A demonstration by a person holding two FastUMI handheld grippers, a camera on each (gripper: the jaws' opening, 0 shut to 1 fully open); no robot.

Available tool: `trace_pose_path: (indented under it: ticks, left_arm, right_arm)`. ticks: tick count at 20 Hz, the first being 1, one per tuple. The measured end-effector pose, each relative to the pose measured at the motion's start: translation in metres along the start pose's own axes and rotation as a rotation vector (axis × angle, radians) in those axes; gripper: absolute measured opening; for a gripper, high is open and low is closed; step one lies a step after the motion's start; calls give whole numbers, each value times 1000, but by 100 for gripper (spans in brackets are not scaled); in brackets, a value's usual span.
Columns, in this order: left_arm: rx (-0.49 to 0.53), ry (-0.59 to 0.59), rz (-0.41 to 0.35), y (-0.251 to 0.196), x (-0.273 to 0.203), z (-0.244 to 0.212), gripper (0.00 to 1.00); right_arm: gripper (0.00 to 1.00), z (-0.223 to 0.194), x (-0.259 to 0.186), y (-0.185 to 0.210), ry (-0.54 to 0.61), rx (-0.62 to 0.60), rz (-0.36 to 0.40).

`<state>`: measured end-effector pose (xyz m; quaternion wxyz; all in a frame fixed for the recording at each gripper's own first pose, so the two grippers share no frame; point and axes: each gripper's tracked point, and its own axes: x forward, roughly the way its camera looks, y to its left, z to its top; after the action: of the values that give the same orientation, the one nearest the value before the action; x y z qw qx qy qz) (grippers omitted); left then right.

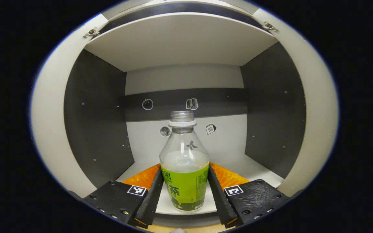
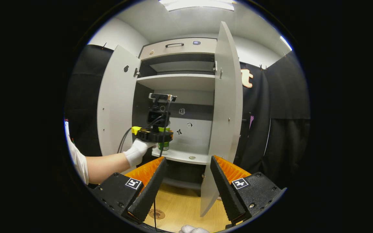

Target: Grasp the bottle in the cabinet with the left hand and place it on the coaster, then close the right door with the right hand and the left door with the left hand.

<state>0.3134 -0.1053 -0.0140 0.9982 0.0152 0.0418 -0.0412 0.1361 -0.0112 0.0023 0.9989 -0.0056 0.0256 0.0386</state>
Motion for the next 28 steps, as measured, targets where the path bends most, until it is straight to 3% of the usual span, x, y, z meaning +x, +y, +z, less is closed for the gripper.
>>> trace_pose_path:
  ticks: [9, 14, 17, 20, 26, 28]
  left_arm:
    - [-38, -14, -129, -30, -144, -62, 72]
    - [-27, 40, -184, -47, -197, -148, 72]
    - [6, 38, -212, -56, -215, -194, 72]
    - [-30, 5, -258, -71, -230, -223, 72]
    - [-24, 9, -292, -90, -241, -276, 69]
    - [-36, 42, -284, -89, -241, -297, 73]
  right_arm:
    - [83, -22, -17, -17, 32, 23, -71]
    - [83, -41, -25, -31, 86, 9, -110]
    - [83, -44, -29, -35, 106, -13, -117]
    - [83, -50, -32, -33, 138, -13, -106]
    - [83, -69, -36, -27, 218, -53, -77]
    - [83, -71, -36, -24, 225, -66, -70]
